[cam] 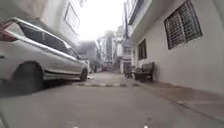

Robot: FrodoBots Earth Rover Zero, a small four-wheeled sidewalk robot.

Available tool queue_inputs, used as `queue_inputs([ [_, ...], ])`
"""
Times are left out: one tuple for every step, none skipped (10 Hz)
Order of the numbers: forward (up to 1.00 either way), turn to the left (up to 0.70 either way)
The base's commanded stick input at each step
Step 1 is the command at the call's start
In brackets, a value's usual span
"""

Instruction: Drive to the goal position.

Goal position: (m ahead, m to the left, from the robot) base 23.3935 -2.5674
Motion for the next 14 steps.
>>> queue_inputs([
  [1.00,0.04],
  [1.00,0.04],
  [1.00,0.04],
  [1.00,0.04],
  [1.00,0.04],
  [1.00,0.04],
  [1.00,0.04],
  [1.00,0.04],
  [1.00,0.04],
  [1.00,0.04],
  [1.00,0.04],
  [1.00,0.04],
  [1.00,0.04],
  [1.00,0.04],
])
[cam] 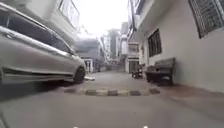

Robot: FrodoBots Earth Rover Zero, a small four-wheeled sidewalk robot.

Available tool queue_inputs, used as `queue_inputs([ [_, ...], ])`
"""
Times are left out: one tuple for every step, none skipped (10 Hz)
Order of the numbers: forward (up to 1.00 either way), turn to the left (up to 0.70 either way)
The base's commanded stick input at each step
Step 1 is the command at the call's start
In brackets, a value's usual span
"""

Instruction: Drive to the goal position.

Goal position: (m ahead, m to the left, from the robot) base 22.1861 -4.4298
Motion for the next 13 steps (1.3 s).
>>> queue_inputs([
  [1.00,0.04],
  [1.00,0.04],
  [1.00,0.04],
  [1.00,0.04],
  [1.00,0.04],
  [1.00,0.04],
  [1.00,0.04],
  [1.00,0.04],
  [1.00,0.04],
  [1.00,0.04],
  [1.00,0.04],
  [1.00,0.05],
  [1.00,0.05],
])
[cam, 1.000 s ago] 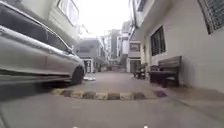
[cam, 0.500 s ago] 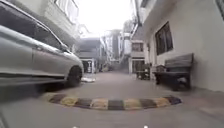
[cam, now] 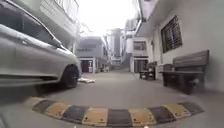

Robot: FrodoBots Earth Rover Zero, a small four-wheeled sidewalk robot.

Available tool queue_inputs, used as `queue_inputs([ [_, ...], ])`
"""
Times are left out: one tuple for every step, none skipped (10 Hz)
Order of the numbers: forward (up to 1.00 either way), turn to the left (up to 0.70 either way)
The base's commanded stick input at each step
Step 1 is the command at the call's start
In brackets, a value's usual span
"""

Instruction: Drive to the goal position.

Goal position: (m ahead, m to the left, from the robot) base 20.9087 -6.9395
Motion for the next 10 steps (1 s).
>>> queue_inputs([
  [1.00,0.05],
  [1.00,0.05],
  [1.00,-0.05],
  [1.00,-0.19],
  [1.00,0.02],
  [1.00,0.05],
  [1.00,0.05],
  [1.00,0.05],
  [1.00,0.05],
  [1.00,-0.33],
])
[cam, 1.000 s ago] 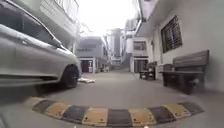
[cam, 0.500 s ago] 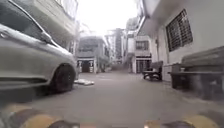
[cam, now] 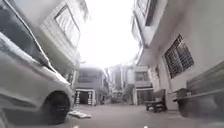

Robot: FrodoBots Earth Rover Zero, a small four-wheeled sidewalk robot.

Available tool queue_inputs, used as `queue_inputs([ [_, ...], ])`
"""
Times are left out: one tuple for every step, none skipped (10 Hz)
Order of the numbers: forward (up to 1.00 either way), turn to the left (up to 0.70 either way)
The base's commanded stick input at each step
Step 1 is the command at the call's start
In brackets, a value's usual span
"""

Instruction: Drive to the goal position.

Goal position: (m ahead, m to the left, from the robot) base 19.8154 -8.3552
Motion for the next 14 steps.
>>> queue_inputs([
  [1.00,-0.21],
  [1.00,-0.08],
  [1.00,0.04],
  [1.00,0.05],
  [1.00,0.05],
  [1.00,0.05],
  [1.00,0.05],
  [1.00,0.05],
  [1.00,0.05],
  [1.00,-0.29],
  [1.00,0.01],
  [1.00,-0.24],
  [1.00,-0.19],
  [1.00,0.05],
])
